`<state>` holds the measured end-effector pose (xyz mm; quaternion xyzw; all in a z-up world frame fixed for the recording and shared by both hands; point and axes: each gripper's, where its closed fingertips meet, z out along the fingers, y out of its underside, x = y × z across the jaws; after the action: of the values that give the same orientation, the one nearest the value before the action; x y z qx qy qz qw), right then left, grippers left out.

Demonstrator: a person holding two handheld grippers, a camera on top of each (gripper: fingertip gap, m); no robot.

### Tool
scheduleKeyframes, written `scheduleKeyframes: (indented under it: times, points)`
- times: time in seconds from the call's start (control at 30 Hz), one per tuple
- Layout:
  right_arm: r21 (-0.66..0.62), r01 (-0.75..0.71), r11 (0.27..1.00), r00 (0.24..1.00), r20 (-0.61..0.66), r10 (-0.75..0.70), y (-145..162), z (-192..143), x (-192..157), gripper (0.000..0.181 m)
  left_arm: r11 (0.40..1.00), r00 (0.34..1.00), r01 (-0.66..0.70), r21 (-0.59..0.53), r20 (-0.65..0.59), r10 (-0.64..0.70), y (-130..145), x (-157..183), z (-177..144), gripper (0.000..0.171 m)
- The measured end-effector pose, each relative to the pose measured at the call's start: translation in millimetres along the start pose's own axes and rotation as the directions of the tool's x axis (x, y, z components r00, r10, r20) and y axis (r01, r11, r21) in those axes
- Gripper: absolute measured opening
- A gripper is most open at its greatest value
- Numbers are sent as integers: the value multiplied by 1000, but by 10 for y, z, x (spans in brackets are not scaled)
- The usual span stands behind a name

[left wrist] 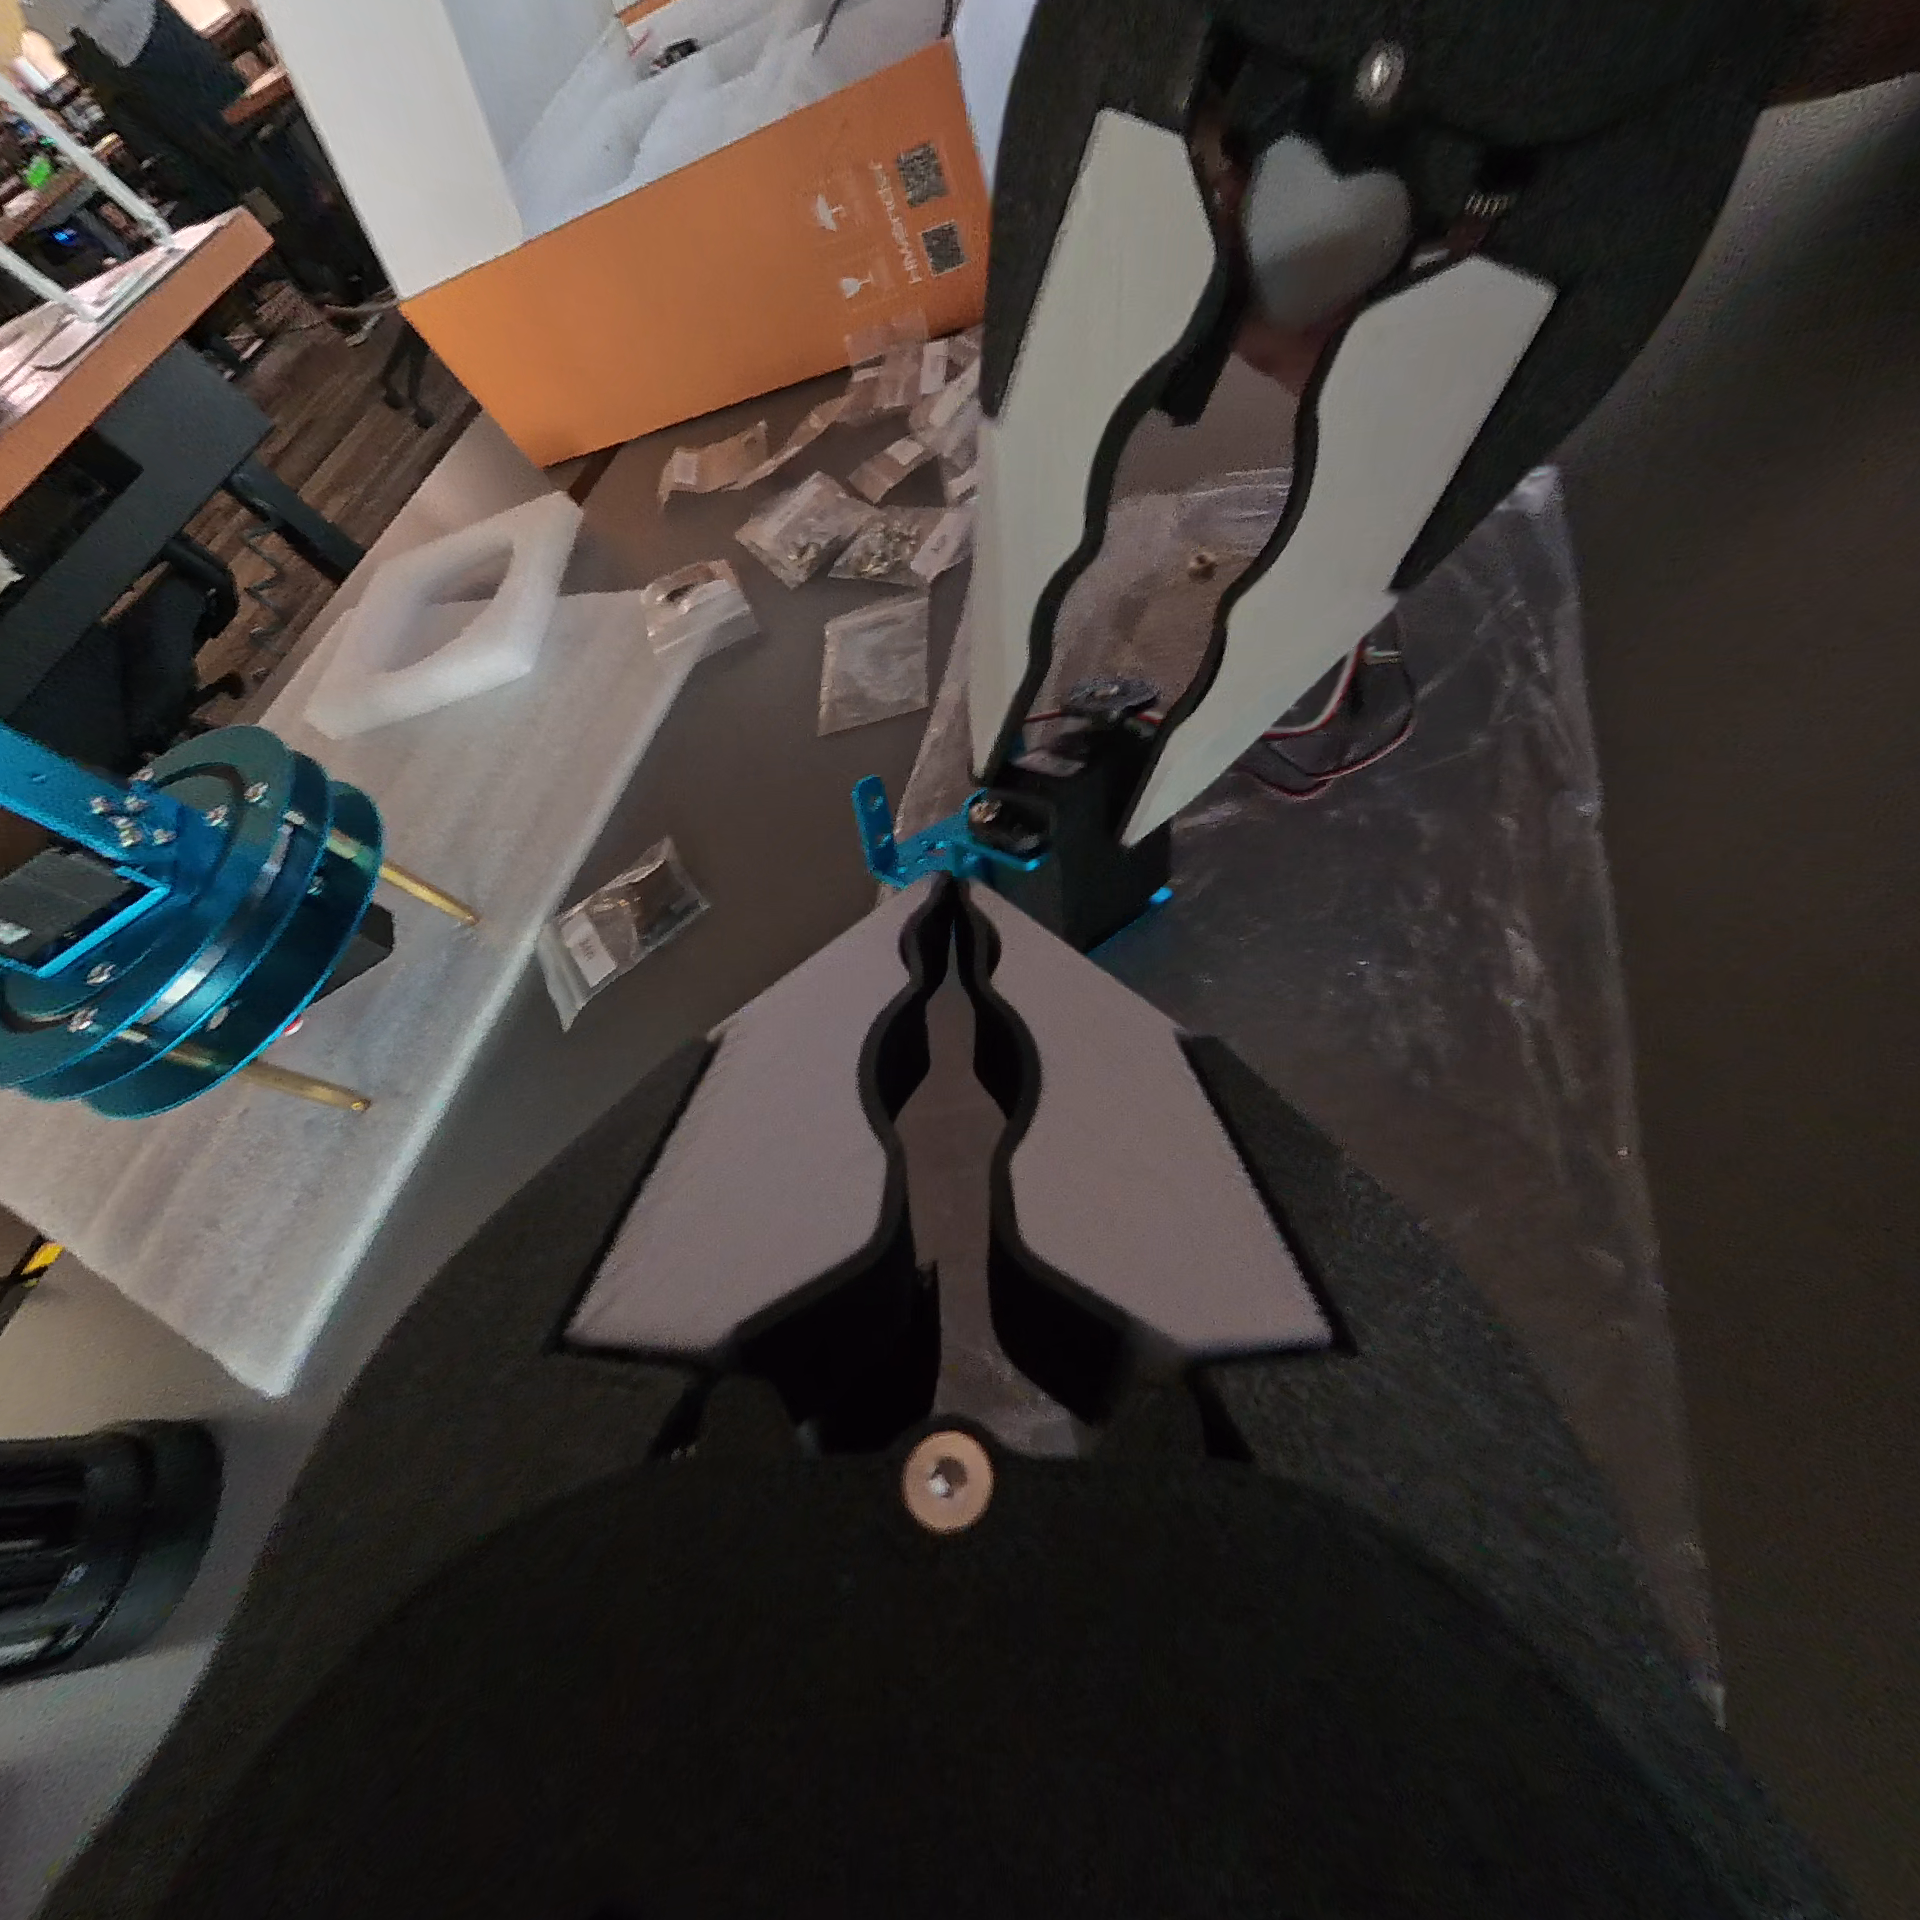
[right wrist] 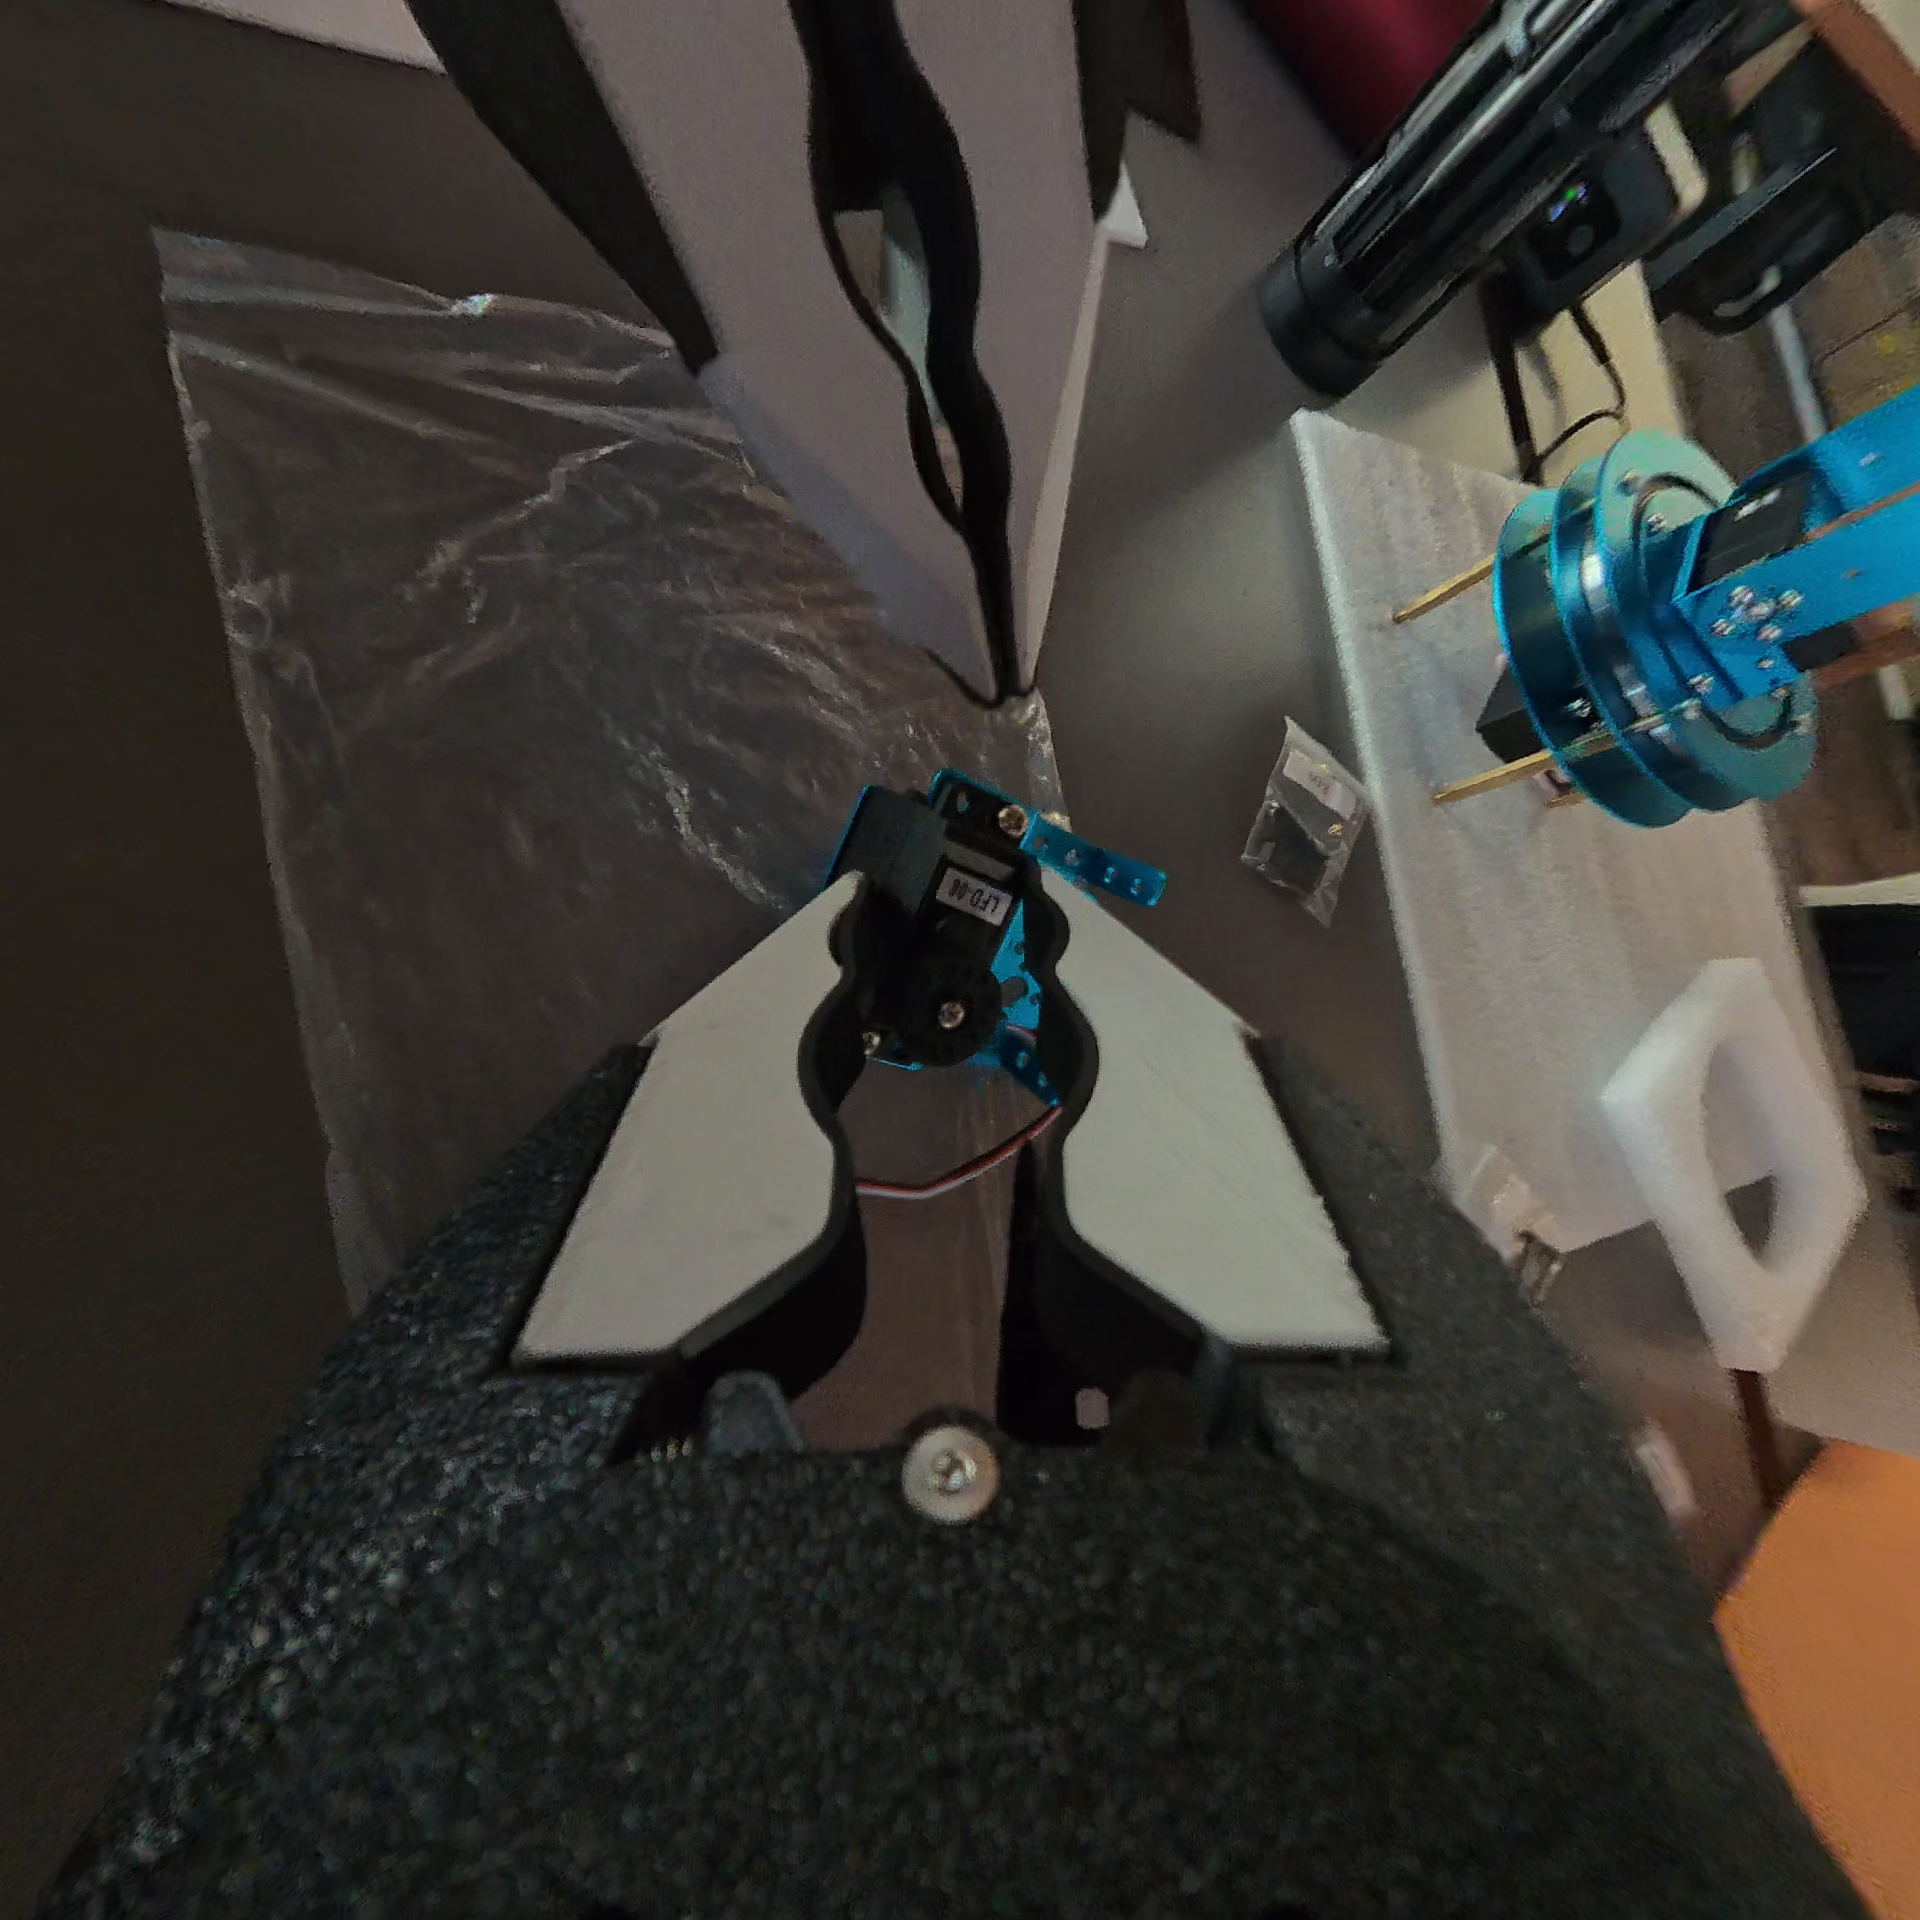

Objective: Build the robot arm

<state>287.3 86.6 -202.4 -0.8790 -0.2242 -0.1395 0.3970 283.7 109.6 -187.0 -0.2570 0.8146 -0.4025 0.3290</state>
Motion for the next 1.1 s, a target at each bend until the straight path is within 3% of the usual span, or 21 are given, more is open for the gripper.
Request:
scheduleKeyframes:
  times: [0.17,0.23,0.37,0.53,0.77,0.87,1.1]
  points:
    - [75,-113,991,984,144,101,12,-98,41,21,992,986,126,-7,-113,-126,99,-3,1,0]
    - [108,-236,966,942,270,200,10,-156,42,20,986,974,166,1,-159,-163,105,19,-2,12]
    - [186,-414,891,803,536,262,-66,-314,-29,19,982,948,190,-1,-259,-184,77,181,-6,43]
    - [167,-407,898,713,672,198,5,-330,-191,19,967,904,252,-28,-350,-246,9,397,38,68]
    - [138,-376,916,728,656,200,140,-329,-155,18,965,927,262,-17,-275,-256,-68,373,119,61]
    - [144,-343,928,745,644,175,73,-314,-207,18,955,906,295,8,-319,-278,-112,368,84,31]
    - [233,-368,900,700,706,103,-188,-419,-308,17,975,881,221,34,-435,-185,-130,619,2,21]
